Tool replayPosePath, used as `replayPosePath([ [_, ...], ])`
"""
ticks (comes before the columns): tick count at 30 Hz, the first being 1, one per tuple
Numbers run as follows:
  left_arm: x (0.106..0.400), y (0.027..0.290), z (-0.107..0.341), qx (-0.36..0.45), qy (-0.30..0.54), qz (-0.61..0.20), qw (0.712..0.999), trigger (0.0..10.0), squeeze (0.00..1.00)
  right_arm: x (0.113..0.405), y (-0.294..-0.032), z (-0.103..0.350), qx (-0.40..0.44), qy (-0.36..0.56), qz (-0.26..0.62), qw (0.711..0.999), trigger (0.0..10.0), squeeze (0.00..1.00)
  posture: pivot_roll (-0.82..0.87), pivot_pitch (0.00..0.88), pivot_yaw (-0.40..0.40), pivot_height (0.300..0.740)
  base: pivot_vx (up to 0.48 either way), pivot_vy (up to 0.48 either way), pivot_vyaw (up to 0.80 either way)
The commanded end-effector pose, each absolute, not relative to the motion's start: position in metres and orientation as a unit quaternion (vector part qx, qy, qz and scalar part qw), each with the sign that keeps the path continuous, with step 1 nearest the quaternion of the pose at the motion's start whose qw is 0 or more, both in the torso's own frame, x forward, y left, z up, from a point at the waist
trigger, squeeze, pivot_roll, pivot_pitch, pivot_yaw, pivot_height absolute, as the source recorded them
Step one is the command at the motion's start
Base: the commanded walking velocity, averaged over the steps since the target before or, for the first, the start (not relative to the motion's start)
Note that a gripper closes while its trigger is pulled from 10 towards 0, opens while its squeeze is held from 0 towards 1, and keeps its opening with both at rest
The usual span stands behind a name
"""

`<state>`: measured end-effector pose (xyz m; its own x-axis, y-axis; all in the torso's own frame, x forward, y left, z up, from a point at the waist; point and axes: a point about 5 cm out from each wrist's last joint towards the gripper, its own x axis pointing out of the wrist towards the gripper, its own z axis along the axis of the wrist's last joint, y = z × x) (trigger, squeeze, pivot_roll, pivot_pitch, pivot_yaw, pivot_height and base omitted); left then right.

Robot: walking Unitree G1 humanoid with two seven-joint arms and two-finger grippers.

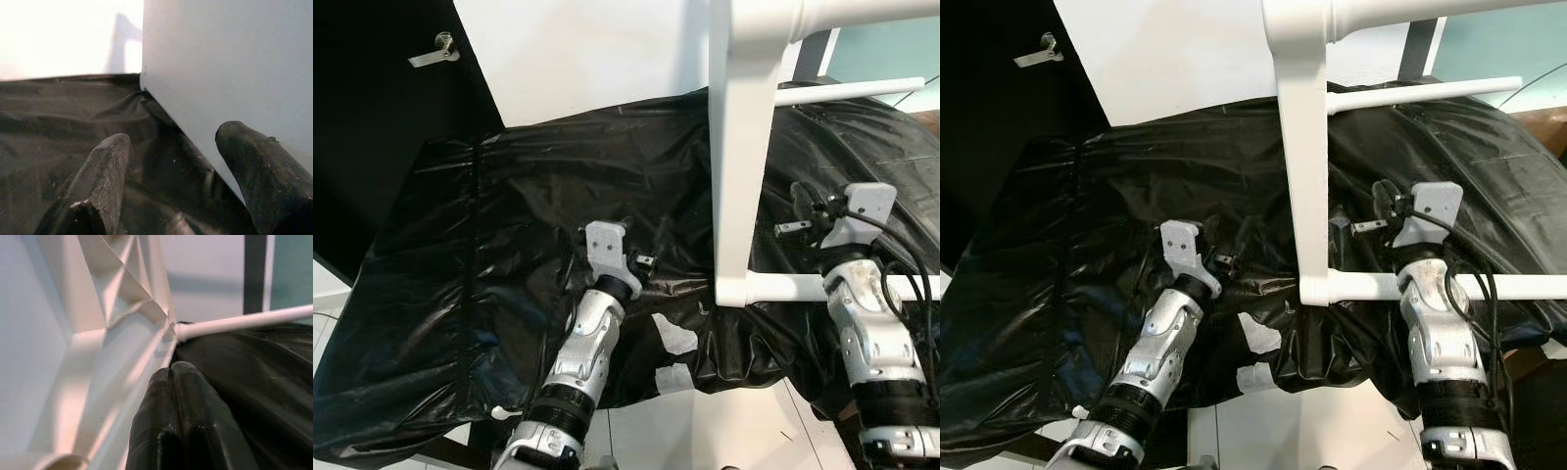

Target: Building children table

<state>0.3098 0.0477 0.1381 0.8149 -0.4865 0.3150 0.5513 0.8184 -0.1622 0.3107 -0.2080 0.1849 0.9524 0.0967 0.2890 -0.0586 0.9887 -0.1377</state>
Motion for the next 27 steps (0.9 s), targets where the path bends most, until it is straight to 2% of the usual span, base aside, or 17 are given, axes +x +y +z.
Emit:
replayPosePath([
  [1, 0.309, 0.046, 0.135, -0.111, -0.129, -0.292, 0.941, 10.0, 0.00, 0.313, -0.203, 0.186, -0.058, -0.154, 0.055, 0.985, 0.0, 0.00, 0.09, 0.000, 0.066, 0.740, 0.000, 0.000, 0.00],
  [4, 0.308, 0.042, 0.134, -0.104, -0.135, -0.306, 0.937, 10.0, 0.00, 0.318, -0.190, 0.180, -0.044, -0.140, 0.111, 0.983, 0.0, 0.00, 0.10, 0.000, 0.068, 0.740, 0.000, 0.000, 0.00],
  [8, 0.307, 0.023, 0.141, -0.110, -0.148, -0.341, 0.922, 10.0, 0.00, 0.318, -0.181, 0.172, -0.021, -0.116, 0.173, 0.978, 0.0, 0.00, 0.10, 0.000, 0.073, 0.740, 0.000, 0.000, 0.00],
  [11, 0.310, 0.023, 0.139, -0.097, -0.140, -0.331, 0.928, 10.0, 0.00, 0.316, -0.175, 0.168, 0.004, -0.105, 0.218, 0.970, 0.0, 0.00, 0.09, 0.000, 0.074, 0.740, 0.000, 0.000, 0.00],
  [17, 0.303, 0.019, 0.139, -0.110, -0.150, -0.358, 0.915, 10.0, 0.00, 0.309, -0.167, 0.160, 0.028, -0.093, 0.242, 0.965, 0.0, 0.00, 0.10, 0.000, 0.069, 0.740, 0.000, 0.000, 0.00],
  [21, 0.302, 0.010, 0.149, -0.117, -0.170, -0.372, 0.905, 10.0, 0.00, 0.307, -0.165, 0.144, 0.077, -0.061, 0.264, 0.960, 0.0, 0.00, 0.10, 0.000, 0.072, 0.740, 0.000, 0.000, 0.00],
  [27, 0.305, 0.022, 0.143, -0.109, -0.162, -0.342, 0.919, 10.0, 0.00, 0.306, -0.152, 0.138, 0.099, -0.046, 0.302, 0.947, 0.0, 0.00, 0.11, 0.000, 0.075, 0.740, 0.000, 0.000, 0.00],
])
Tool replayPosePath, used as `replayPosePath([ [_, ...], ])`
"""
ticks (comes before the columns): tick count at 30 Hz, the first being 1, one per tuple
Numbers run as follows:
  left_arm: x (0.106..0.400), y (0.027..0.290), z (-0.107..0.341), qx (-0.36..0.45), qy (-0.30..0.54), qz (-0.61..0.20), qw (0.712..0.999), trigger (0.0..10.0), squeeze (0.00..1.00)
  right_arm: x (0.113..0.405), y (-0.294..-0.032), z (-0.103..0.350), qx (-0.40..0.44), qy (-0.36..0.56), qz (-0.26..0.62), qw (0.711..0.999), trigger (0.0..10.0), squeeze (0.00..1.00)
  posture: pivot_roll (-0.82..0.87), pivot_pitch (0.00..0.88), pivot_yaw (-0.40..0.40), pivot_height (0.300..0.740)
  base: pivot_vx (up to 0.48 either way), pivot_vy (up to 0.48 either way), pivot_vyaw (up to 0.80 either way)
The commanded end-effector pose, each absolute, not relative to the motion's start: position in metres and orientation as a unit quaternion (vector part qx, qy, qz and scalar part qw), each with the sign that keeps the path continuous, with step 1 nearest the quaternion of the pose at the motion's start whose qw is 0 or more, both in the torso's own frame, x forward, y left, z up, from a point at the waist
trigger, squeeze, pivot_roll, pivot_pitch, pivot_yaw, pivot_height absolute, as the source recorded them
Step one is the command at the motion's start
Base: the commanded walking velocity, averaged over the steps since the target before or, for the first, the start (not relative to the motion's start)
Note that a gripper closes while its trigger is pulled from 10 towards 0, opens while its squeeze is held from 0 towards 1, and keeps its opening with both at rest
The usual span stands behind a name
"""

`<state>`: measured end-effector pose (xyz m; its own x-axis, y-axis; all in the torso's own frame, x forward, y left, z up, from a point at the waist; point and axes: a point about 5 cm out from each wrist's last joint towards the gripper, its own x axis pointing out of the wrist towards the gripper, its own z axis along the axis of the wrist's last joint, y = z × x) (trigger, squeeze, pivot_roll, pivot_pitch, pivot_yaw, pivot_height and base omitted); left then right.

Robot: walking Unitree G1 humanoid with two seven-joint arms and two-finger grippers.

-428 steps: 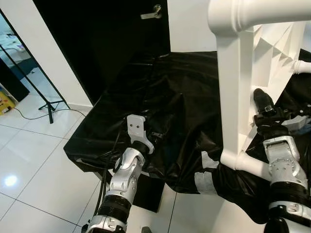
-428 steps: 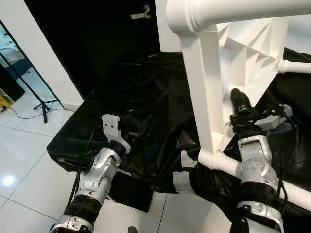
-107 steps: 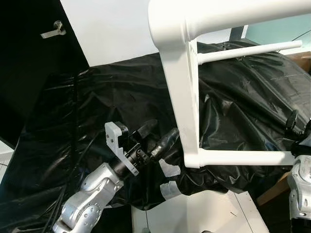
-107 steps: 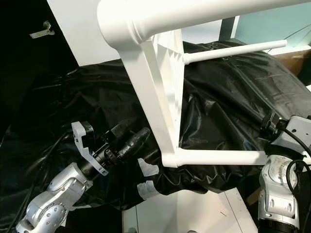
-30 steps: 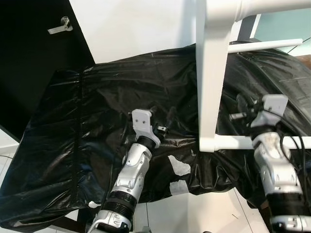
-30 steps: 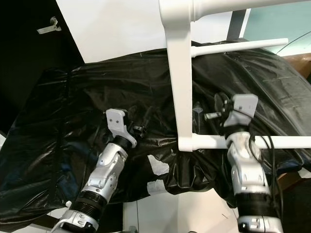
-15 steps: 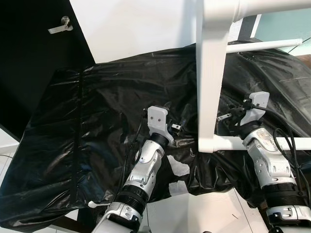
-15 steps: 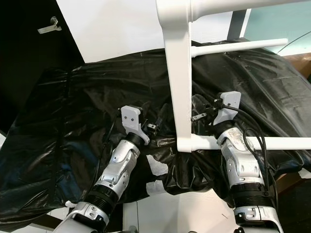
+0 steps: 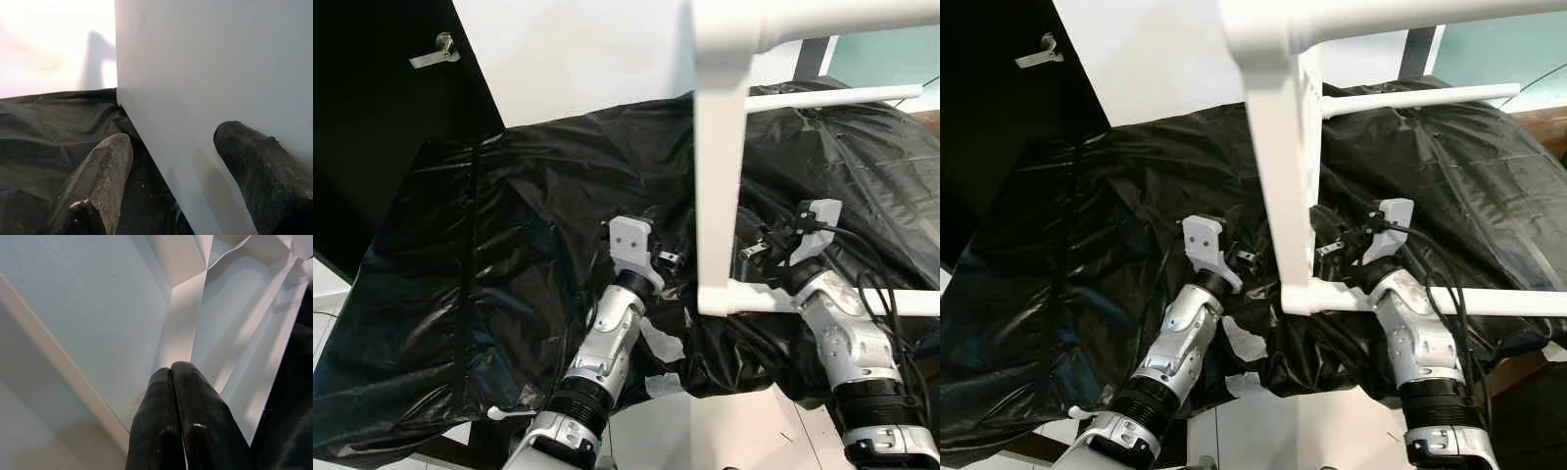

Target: Building children table

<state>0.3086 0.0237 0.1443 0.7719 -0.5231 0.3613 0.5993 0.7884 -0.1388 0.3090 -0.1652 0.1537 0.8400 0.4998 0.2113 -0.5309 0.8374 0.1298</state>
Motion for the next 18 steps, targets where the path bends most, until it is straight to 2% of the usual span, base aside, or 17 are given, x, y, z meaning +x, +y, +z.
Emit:
replayPosePath([
  [1, 0.308, 0.027, 0.140, -0.104, -0.156, -0.322, 0.928, 10.0, 0.00, 0.306, -0.146, 0.136, 0.104, -0.041, 0.315, 0.942, 0.0, 0.00, 0.12, 0.000, 0.076, 0.740, 0.000, 0.000, 0.00],
  [4, 0.313, 0.041, 0.137, -0.090, -0.149, -0.275, 0.946, 10.0, 0.00, 0.303, -0.135, 0.134, 0.113, -0.033, 0.348, 0.930, 0.0, 0.00, 0.13, 0.000, 0.077, 0.740, 0.000, 0.000, 0.00],
  [7, 0.315, 0.057, 0.130, -0.058, -0.143, -0.228, 0.961, 10.0, 0.00, 0.303, -0.140, 0.130, 0.114, -0.030, 0.328, 0.937, 0.2, 0.00, 0.13, 0.000, 0.079, 0.740, 0.000, 0.000, 0.00],
  [8, 0.315, 0.058, 0.128, -0.052, -0.140, -0.225, 0.963, 10.0, 0.00, 0.305, -0.146, 0.130, 0.103, -0.030, 0.301, 0.947, 9.8, 0.00, 0.13, 0.000, 0.080, 0.740, 0.000, 0.000, 0.00],
  [12, 0.308, 0.058, 0.123, -0.074, -0.133, -0.238, 0.959, 10.0, 0.00, 0.300, -0.160, 0.130, 0.081, -0.040, 0.246, 0.965, 10.0, 0.00, 0.11, 0.000, 0.083, 0.740, 0.000, 0.000, 0.00],
  [18, 0.306, 0.056, 0.118, -0.080, -0.121, -0.248, 0.958, 10.0, 0.00, 0.281, -0.155, 0.126, 0.093, -0.046, 0.243, 0.964, 10.0, 0.00, 0.10, 0.000, 0.086, 0.740, 0.000, 0.000, 0.00],
])
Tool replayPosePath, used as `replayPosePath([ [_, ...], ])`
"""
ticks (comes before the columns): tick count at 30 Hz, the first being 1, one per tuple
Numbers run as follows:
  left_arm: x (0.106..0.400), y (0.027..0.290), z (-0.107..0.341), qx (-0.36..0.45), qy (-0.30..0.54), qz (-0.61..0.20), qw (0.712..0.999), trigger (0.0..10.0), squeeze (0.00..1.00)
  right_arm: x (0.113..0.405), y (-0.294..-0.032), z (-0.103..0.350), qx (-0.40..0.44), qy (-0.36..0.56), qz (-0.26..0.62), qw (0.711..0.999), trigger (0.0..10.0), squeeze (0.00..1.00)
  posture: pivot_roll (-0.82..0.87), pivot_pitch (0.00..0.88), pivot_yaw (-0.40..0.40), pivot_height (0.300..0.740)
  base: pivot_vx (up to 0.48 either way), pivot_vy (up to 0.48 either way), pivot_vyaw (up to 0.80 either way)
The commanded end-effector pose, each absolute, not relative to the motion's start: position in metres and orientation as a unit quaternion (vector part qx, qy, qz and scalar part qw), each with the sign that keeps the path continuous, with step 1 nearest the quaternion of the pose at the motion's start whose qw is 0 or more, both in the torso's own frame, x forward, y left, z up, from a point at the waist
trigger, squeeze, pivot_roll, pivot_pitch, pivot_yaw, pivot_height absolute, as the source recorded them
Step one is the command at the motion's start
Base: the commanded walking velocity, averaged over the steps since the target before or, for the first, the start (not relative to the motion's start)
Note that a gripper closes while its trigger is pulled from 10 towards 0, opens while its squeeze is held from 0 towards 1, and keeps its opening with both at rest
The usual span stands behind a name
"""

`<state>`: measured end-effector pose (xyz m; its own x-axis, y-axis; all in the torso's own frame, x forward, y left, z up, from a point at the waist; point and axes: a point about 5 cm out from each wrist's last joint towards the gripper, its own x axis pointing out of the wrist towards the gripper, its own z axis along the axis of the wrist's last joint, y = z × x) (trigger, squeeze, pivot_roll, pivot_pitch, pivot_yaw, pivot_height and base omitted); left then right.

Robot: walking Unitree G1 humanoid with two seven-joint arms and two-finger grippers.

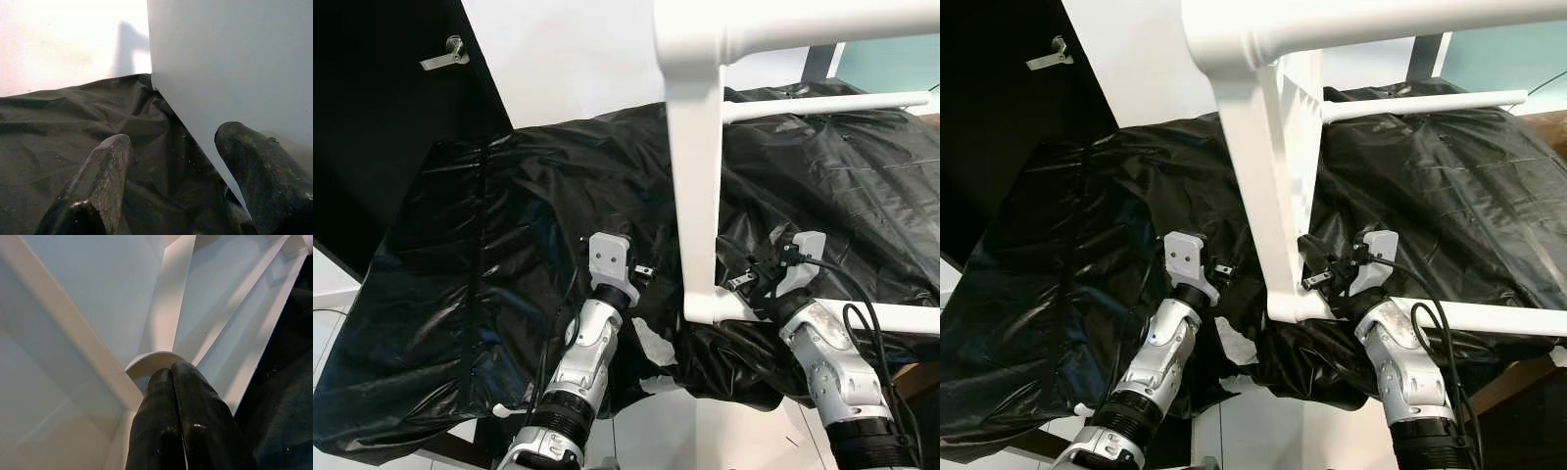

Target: Building children table

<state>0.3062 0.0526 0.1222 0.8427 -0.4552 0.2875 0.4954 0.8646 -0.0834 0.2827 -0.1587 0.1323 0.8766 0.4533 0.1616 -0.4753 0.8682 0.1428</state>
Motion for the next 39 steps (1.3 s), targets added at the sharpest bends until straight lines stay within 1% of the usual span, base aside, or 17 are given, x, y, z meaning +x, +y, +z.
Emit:
replayPosePath([
  [1, 0.3049, 0.0564, 0.1175, -0.080, -0.121, -0.251, 0.957, 10.0, 0.00, 0.2800, -0.1552, 0.1263, 0.095, -0.047, 0.241, 0.965, 10.0, 0.00, 0.10, 0.000, 0.087, 0.740, 0.000, 0.000, 0.00],
  [3, 0.3031, 0.0587, 0.1147, -0.076, -0.116, -0.253, 0.958, 10.0, 0.00, 0.2781, -0.1564, 0.1264, 0.097, -0.048, 0.236, 0.966, 10.0, 0.00, 0.10, 0.000, 0.089, 0.740, 0.000, 0.000, 0.00],
  [7, 0.3026, 0.0585, 0.1113, -0.093, -0.104, -0.252, 0.958, 10.0, 0.00, 0.2766, -0.1567, 0.1266, 0.101, -0.047, 0.231, 0.967, 10.0, 0.00, 0.09, 0.000, 0.093, 0.740, 0.000, 0.000, 0.00],
  [10, 0.3045, 0.0588, 0.1120, -0.086, -0.104, -0.245, 0.960, 10.0, 0.00, 0.2770, -0.1549, 0.1273, 0.102, -0.047, 0.232, 0.966, 10.0, 0.00, 0.09, 0.000, 0.095, 0.740, 0.000, 0.000, 0.00],
  [13, 0.3051, 0.0603, 0.1148, -0.118, -0.110, -0.242, 0.957, 10.0, 0.00, 0.2770, -0.1532, 0.1276, 0.102, -0.047, 0.234, 0.966, 10.0, 0.00, 0.09, 0.000, 0.094, 0.740, 0.000, 0.000, 0.00],
  [18, 0.3030, 0.0593, 0.1173, -0.095, -0.123, -0.246, 0.957, 10.0, 0.00, 0.2764, -0.1518, 0.1273, 0.102, -0.046, 0.234, 0.966, 10.0, 0.00, 0.09, 0.000, 0.095, 0.740, 0.000, 0.000, 0.00],
  [26, 0.3028, 0.0548, 0.1167, -0.094, -0.119, -0.250, 0.956, 10.0, 0.00, 0.2765, -0.1513, 0.1273, 0.100, -0.046, 0.232, 0.966, 10.0, 0.00, 0.09, 0.000, 0.096, 0.740, 0.000, -0.305, 0.00],
  [39, 0.3025, 0.0559, 0.1144, -0.102, -0.110, -0.252, 0.956, 10.0, 0.00, 0.2769, -0.1494, 0.1263, 0.100, -0.043, 0.232, 0.967, 10.0, 0.00, 0.09, 0.000, 0.097, 0.740, 0.000, 0.000, 0.00],
])
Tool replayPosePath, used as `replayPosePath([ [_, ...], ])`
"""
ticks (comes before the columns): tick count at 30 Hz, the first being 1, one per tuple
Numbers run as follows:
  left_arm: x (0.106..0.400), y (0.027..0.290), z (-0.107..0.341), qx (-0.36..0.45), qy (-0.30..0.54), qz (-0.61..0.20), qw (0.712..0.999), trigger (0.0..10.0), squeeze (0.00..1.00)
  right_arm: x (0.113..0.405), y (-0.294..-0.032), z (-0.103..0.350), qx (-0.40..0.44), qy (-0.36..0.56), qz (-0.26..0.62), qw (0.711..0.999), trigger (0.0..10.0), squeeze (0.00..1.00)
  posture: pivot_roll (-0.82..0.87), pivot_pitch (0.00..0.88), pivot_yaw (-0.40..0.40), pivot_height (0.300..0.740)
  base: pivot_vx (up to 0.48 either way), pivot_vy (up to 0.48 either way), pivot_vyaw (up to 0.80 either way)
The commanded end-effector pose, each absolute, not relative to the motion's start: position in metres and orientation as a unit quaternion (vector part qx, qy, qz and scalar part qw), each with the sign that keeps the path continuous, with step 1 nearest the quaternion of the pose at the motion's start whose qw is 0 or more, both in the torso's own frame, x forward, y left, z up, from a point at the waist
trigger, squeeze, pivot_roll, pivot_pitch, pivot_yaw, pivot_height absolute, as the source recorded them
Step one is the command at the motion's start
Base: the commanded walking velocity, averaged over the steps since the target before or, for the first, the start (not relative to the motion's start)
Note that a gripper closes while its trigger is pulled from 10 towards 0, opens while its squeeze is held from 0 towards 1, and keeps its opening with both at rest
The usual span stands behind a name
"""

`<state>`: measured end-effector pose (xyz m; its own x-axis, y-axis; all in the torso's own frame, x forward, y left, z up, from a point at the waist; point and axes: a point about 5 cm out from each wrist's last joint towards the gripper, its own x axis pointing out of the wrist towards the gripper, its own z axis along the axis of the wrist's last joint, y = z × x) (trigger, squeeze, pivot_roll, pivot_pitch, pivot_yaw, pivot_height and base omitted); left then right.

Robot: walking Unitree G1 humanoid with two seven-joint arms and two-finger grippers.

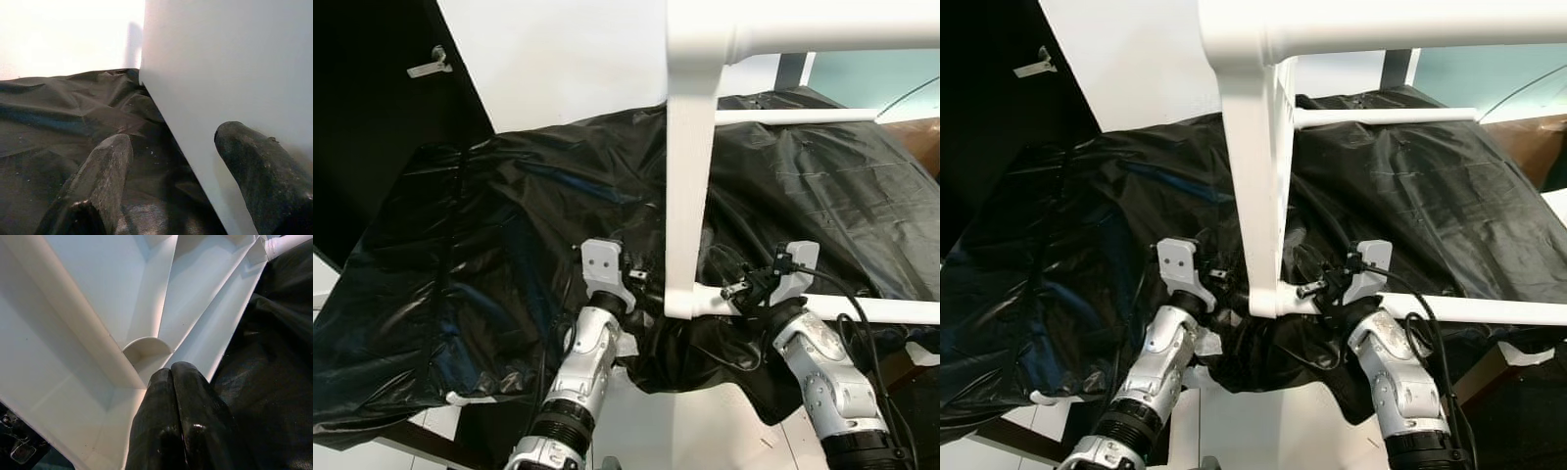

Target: Building children table

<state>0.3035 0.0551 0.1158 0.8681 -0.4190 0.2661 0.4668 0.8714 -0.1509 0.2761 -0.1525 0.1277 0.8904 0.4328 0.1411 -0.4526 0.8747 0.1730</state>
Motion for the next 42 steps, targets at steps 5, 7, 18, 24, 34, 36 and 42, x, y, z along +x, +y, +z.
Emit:
replayPosePath([
  [5, 0.304, 0.058, 0.111, -0.103, -0.096, -0.244, 0.960, 10.0, 0.00, 0.280, -0.155, 0.130, 0.080, -0.056, 0.198, 0.975, 10.0, 0.00, 0.09, 0.000, 0.102, 0.740, 0.000, 0.000, 0.00],
  [7, 0.306, 0.062, 0.108, -0.095, -0.090, -0.231, 0.964, 10.0, 0.00, 0.284, -0.171, 0.135, 0.053, -0.080, 0.098, 0.991, 10.0, 0.00, 0.09, 0.000, 0.102, 0.740, 0.000, 0.000, 0.00],
  [18, 0.303, 0.062, 0.106, -0.102, -0.087, -0.227, 0.965, 10.0, 0.00, 0.277, -0.177, 0.139, 0.064, -0.084, 0.078, 0.991, 10.0, 0.00, 0.09, 0.000, 0.096, 0.740, 0.000, 0.000, 0.15],
  [24, 0.303, 0.062, 0.106, -0.096, -0.087, -0.229, 0.965, 10.0, 0.00, 0.278, -0.176, 0.138, 0.066, -0.079, 0.078, 0.992, 10.0, 0.00, 0.09, 0.000, 0.099, 0.740, 0.000, 0.000, 0.48],
  [34, 0.302, 0.062, 0.104, -0.092, -0.085, -0.231, 0.965, 10.0, 0.00, 0.279, -0.178, 0.137, 0.075, -0.076, 0.073, 0.992, 10.0, 0.00, 0.08, 0.000, 0.102, 0.740, 0.000, 0.000, 0.24],
  [36, 0.303, 0.061, 0.105, -0.090, -0.085, -0.234, 0.964, 10.0, 0.00, 0.280, -0.179, 0.138, 0.076, -0.077, 0.071, 0.992, 10.0, 0.00, 0.08, 0.000, 0.104, 0.740, 0.000, 0.000, 0.00],
  [42, 0.308, 0.066, 0.101, -0.068, -0.075, -0.203, 0.974, 10.0, 0.00, 0.297, -0.196, 0.162, 0.058, -0.104, 0.055, 0.991, 10.0, 0.00, 0.09, 0.000, 0.096, 0.740, 0.000, 0.000, 0.00],
])
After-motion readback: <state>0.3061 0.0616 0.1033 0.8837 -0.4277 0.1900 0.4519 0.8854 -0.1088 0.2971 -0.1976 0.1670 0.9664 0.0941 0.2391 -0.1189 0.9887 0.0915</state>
